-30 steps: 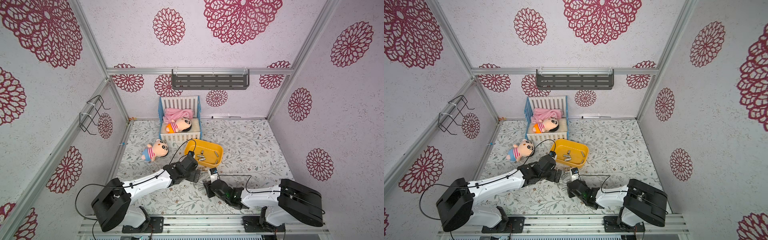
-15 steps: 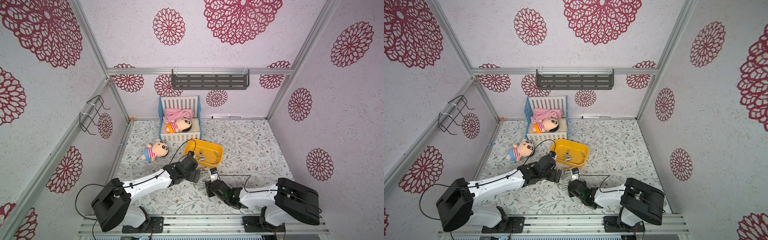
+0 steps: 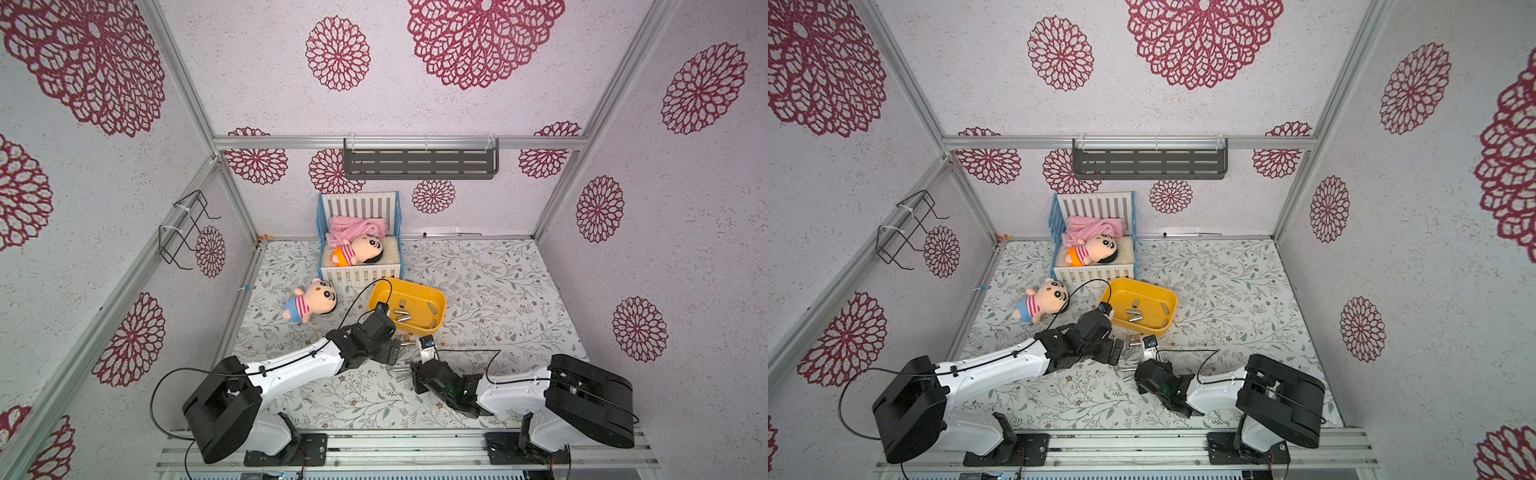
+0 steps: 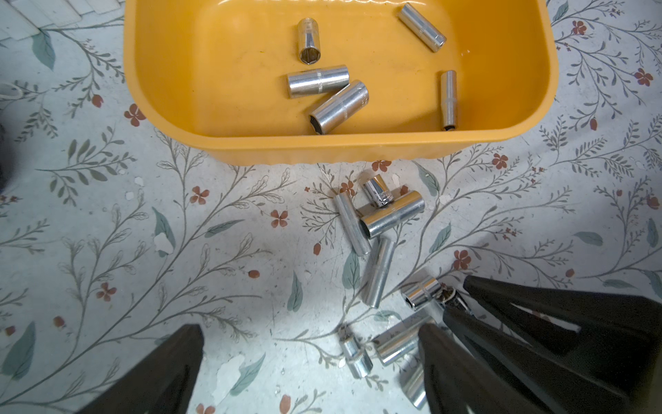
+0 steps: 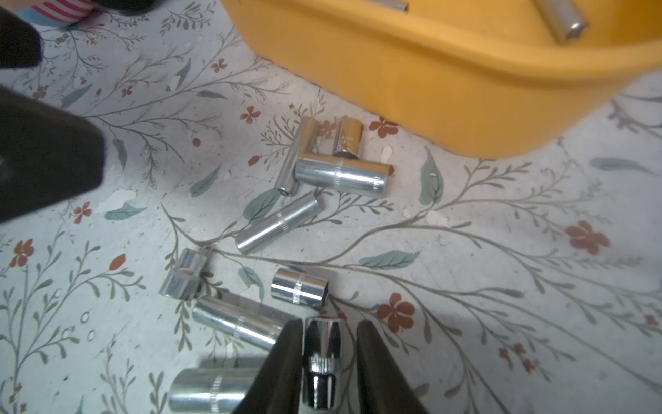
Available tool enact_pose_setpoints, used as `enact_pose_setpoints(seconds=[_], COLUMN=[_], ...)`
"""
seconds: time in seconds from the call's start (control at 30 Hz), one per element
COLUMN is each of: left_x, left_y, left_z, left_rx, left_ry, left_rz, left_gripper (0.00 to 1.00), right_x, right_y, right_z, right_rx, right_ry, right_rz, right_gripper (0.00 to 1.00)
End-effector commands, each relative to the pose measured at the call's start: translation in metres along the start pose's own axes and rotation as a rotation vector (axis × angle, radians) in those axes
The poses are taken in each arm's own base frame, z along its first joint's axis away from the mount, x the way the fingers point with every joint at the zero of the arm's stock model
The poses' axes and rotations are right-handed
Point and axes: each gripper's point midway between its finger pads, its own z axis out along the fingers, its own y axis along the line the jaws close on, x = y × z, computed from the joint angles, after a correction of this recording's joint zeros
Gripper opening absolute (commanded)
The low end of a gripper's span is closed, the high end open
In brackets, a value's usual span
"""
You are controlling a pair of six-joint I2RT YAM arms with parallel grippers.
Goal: Put the screws on the desktop into the storage box
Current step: Pick up the screw from the center of the board.
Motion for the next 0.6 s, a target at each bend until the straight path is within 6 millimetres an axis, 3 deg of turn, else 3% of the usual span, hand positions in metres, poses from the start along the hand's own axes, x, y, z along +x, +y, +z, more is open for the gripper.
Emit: enact_pose_setpoints(seconds=[0.0,0.27,0.57], left_x=[-0.006,-0.007,-0.009], left_y=[-0.005,0.002,0.008], left_z=[-0.003,-0.003,-0.004], left_rx=[0.006,-0.034,-0.067], left_ry=[-0.007,-0.02,-0.031], left_rz=[0.011,0.014,0.009], left_gripper=[0.99,0.99,0.99], right_x=[-0.01,-0.011,-0.013], right_y=[0.0,-0.006,-0.015], right_z=[0.001,-0.001,-0.011], right_rx=[0.031,0.057,0.084], right_ry=[-0.031,-0.035,-0.046], right_rz=[-0.005,-0.006,-0.006], right_gripper=[0.31,0.3,0.16])
